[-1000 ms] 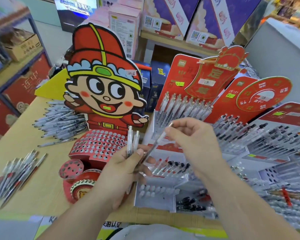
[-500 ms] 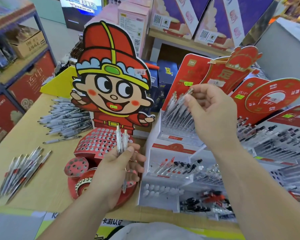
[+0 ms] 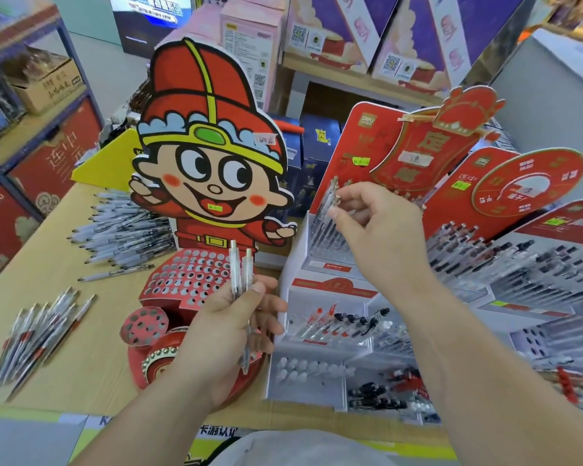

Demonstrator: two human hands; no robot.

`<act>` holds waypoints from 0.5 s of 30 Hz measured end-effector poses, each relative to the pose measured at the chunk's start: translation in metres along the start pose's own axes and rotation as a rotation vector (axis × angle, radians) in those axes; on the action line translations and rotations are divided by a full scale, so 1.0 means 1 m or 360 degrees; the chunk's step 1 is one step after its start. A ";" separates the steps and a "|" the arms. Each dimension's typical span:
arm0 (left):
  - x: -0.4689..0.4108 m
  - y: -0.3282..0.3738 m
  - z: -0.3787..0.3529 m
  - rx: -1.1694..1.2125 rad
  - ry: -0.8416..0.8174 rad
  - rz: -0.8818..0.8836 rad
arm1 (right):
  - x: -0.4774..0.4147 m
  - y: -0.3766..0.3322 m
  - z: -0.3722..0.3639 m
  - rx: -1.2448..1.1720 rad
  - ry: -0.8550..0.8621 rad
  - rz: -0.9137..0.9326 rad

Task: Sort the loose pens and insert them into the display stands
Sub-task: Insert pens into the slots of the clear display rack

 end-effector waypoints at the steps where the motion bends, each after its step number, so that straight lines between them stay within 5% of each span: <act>1: 0.001 0.000 -0.001 0.0003 -0.0010 0.0004 | 0.000 0.000 -0.001 0.0015 -0.0010 -0.0006; 15: 0.006 0.001 -0.015 -0.0092 -0.0242 -0.0040 | 0.019 -0.008 0.012 -0.0108 0.0091 -0.0049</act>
Point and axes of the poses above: each hand's wrist, its own x-axis away from the middle knuckle, its own z-axis out of the back of the hand, y = z × x, the point moved 2 cm from there along -x, towards the middle knuckle, and after that the axes turned 5 degrees about x, right-handed, at the moved point
